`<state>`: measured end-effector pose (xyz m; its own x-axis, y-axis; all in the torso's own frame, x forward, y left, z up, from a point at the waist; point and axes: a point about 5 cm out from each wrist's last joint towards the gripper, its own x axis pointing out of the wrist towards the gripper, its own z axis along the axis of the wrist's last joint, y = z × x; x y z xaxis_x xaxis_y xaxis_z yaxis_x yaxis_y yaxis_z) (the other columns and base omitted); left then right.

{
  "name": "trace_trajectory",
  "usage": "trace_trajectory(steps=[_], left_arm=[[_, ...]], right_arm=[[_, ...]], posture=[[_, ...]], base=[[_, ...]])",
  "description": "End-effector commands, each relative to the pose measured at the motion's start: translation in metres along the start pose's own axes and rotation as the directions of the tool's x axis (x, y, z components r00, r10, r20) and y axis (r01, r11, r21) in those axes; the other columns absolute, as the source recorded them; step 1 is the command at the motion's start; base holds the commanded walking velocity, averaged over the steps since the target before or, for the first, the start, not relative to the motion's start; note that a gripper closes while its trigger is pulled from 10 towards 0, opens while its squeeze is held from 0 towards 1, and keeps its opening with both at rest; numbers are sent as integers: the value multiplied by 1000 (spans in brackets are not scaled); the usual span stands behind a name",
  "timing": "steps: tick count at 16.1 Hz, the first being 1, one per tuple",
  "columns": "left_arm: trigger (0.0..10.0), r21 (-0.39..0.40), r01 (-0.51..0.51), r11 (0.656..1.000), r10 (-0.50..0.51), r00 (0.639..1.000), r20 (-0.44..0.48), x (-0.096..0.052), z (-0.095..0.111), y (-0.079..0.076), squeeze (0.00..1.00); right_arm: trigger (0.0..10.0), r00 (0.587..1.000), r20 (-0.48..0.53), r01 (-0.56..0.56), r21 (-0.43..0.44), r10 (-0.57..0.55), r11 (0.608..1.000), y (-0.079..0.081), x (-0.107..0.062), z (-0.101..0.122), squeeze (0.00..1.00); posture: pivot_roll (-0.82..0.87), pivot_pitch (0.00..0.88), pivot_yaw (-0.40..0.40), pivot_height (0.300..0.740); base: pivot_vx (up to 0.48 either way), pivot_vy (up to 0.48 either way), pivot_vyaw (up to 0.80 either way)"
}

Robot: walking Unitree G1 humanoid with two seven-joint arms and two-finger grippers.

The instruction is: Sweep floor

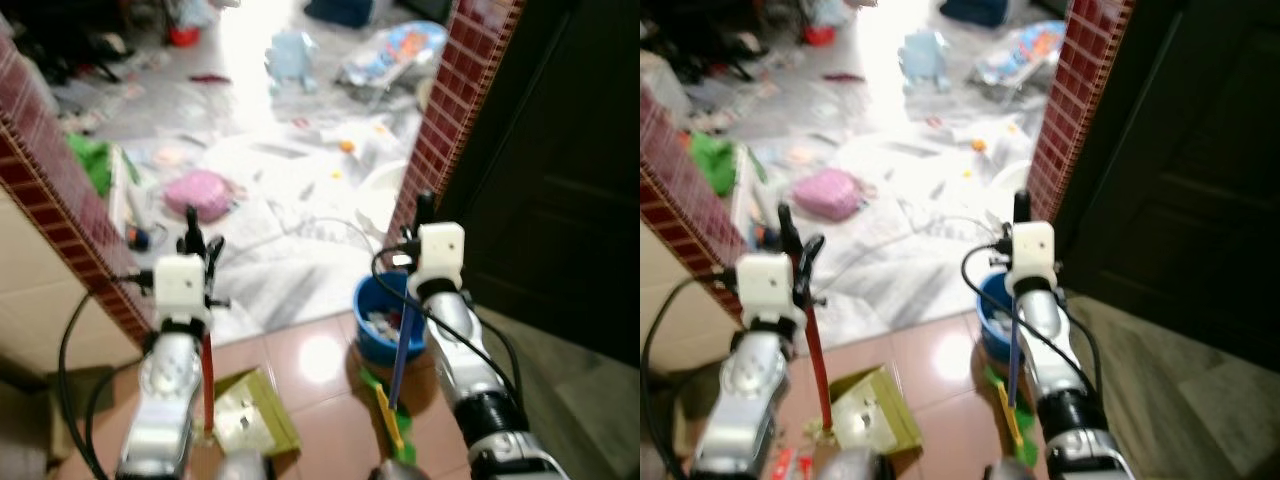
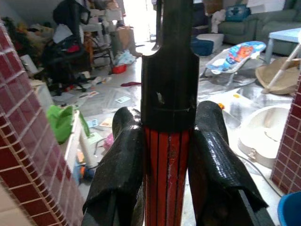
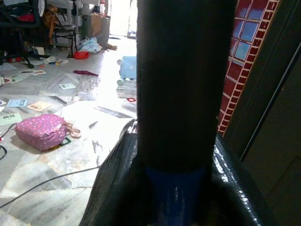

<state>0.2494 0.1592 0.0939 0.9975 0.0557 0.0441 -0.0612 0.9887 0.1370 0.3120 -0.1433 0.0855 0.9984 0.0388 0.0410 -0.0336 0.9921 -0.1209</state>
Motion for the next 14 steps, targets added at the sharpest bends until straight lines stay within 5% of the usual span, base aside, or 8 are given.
trace_trajectory(steps=[1, 6, 14], left_arm=[[10000, -6, 2, 1000, -2, 999, 44, -1, 12, -2, 0], [10000, 13, 30, 999, -30, 999, 28, 1, 5, -5, 0], [10000, -13, 48, 999, -47, 999, 19, 9, 3, -7, 0]], right_arm=[[10000, 999, 40, 30, -19, -29, 999, -12, 1, 8, 0], [10000, 1000, 0, 20, -34, -20, 999, -8, -9, -7, 0], [10000, 1000, 19, 18, -27, -18, 999, -9, 2, -3, 0]], posture=[[32, 0, 15, 740], [20, 0, -1, 740], [4, 0, 16, 740]], base=[[0, 0, 0], [0, 0, 640], [0, 0, 541]])
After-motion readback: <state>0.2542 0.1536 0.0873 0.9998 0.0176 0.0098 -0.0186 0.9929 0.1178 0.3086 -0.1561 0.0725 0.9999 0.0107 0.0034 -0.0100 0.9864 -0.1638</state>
